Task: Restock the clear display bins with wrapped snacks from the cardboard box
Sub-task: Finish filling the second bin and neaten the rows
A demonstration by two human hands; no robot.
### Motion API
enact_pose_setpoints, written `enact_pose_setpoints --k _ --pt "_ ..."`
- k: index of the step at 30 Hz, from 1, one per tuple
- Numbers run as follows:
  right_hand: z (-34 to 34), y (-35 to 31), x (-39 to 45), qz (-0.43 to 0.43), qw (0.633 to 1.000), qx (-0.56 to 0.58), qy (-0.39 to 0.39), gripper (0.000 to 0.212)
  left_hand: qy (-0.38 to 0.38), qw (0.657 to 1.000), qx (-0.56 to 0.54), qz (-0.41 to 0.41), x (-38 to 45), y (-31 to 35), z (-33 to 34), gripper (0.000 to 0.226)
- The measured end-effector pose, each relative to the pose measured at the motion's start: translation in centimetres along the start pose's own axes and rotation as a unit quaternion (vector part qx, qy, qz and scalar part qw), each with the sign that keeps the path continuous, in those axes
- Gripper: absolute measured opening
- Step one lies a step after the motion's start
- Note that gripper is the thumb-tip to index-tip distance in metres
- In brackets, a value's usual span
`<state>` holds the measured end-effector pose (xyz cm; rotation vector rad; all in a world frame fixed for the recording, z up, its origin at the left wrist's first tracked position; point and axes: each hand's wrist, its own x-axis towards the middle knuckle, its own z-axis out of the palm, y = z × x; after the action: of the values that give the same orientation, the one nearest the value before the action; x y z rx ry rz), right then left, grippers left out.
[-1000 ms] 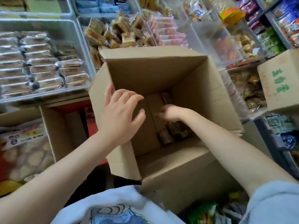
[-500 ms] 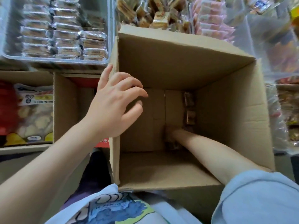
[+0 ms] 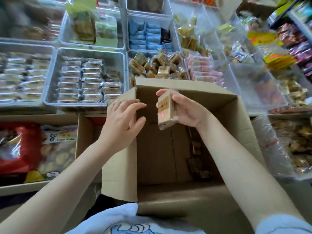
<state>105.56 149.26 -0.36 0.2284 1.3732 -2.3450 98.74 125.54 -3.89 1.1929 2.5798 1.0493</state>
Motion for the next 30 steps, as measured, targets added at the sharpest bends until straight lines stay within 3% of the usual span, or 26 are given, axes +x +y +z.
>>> enact_pose_setpoints --k 2,6,9,13,17,22,24,27,29,30 --pt "2.7 -1.6 1.2 -0.05 0.996 0.066 0.025 0.064 0.028 0.999 -0.024 -0.032 0.9 -1.8 -1.4 0.048" --pt "7.3 -4.2 6.2 -0.074 0.982 0.129 0.118 0.043 -0.001 0.994 0.01 -0.109 2.8 -7.6 -3.6 0.041" --pt "9.6 -5.0 11.1 -0.046 0.975 0.094 0.198 0.045 -0.026 0.986 0.033 -0.16 3.7 -12.4 -4.6 0.041" --pt "10.7 -4.4 17.6 0.007 0.969 0.044 0.244 0.051 -0.044 0.979 0.046 -0.196 4.9 -18.5 -5.2 0.046" --pt "9.0 -3.3 23.3 0.06 0.949 -0.009 0.309 0.048 -0.074 0.977 0.098 -0.172 6.5 -24.1 -4.9 0.046" --pt "6.5 -2.5 28.9 0.129 0.913 -0.151 0.355 0.024 -0.117 0.965 0.176 -0.152 6.8 -27.5 -3.9 0.058" --pt "5.1 -2.5 31.3 0.145 0.842 -0.351 0.384 0.028 -0.117 0.963 0.183 -0.158 6.9 -27.8 -3.6 0.062" --pt "3.4 -1.9 34.6 0.142 0.664 -0.65 0.342 0.024 -0.126 0.96 0.191 -0.163 6.9 -28.0 -3.0 0.06" --pt "2.2 -1.1 36.4 0.161 0.575 -0.746 0.296 0.026 -0.124 0.96 0.194 -0.161 6.8 -28.2 -2.9 0.063" --pt "1.7 -0.6 37.2 0.173 0.559 -0.762 0.276 0.03 -0.124 0.96 0.195 -0.16 6.8 -28.2 -2.9 0.065"
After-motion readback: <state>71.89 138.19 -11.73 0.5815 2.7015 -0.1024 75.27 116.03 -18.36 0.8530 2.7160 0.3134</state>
